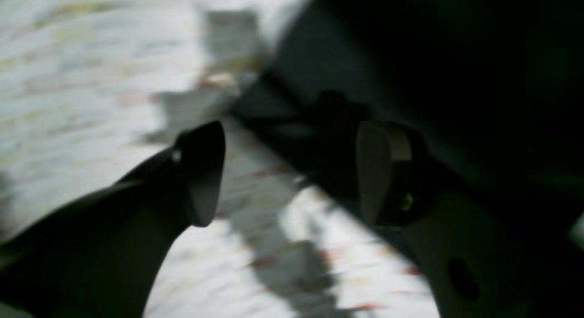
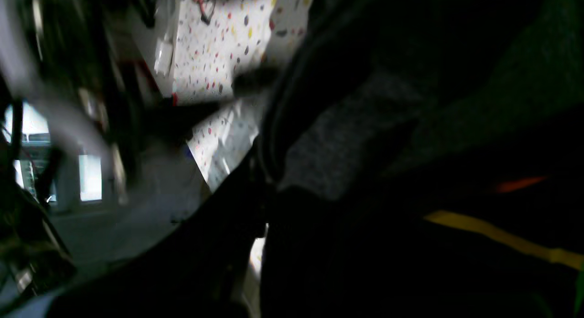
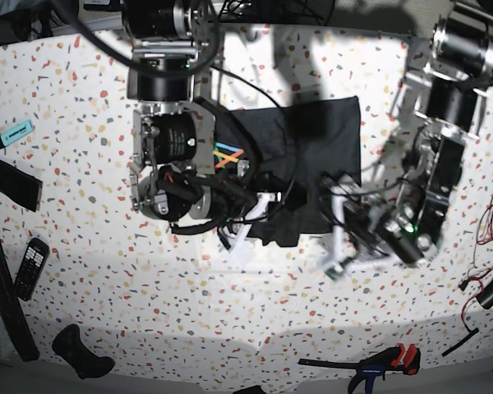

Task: Fold the T-shirt properly
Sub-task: 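Fold the grasped end over onto the stack with the right gripper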

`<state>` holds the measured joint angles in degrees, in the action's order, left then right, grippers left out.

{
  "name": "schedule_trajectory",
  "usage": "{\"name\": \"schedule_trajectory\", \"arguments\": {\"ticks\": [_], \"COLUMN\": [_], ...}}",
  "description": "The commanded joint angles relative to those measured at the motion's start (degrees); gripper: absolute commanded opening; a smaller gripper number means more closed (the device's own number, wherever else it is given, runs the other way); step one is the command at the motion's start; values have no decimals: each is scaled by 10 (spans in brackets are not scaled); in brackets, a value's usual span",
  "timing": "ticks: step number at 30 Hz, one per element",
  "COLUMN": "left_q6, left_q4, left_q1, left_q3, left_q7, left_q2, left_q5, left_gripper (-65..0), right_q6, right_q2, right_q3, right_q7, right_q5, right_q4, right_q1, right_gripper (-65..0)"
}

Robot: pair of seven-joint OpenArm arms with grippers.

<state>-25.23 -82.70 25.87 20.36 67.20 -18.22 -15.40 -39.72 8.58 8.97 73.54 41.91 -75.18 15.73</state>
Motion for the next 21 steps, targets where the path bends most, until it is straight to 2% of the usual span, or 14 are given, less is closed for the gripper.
{"name": "schedule_trajectory", "arguments": {"ticks": [1, 4, 6, 9, 10, 13, 15, 21], "left_q6": [15, 62, 68, 68, 68, 68, 68, 59], "left_q4": [-10, -10, -10, -10, -10, -10, -10, -10], "left_q1": [20, 30, 28, 26, 26, 26, 26, 26], "left_q3": [-4, -4, -4, -4, -4, -4, -4, -4], "left_q7": [-6, -14, -14, -14, -14, -14, -15, -16], "left_q2": [-22, -71, -98, -130, -137, -144, -142, -141], "left_q5": [24, 38, 24, -32, -53, -77, -78, -102], "left_gripper": [-222, -222, -222, -222, -222, -222, -222, -222], "right_q6": [-3, -3, -3, -3, -3, -3, -3, -3], "right_q2": [4, 4, 4, 4, 4, 4, 4, 4], "right_q3": [0, 0, -1, -1, -1, -1, -5, -55], "right_q7": [-7, -15, -17, -17, -17, -17, -17, -17], "right_q5": [17, 17, 17, 17, 18, 25, 59, 220], "right_q4": [-10, -10, -10, -10, -10, -10, -10, -10], "right_q1": [16, 15, 16, 16, 16, 16, 15, 15], "right_gripper": [-650, -650, -650, -650, -620, -444, -401, -400]}}
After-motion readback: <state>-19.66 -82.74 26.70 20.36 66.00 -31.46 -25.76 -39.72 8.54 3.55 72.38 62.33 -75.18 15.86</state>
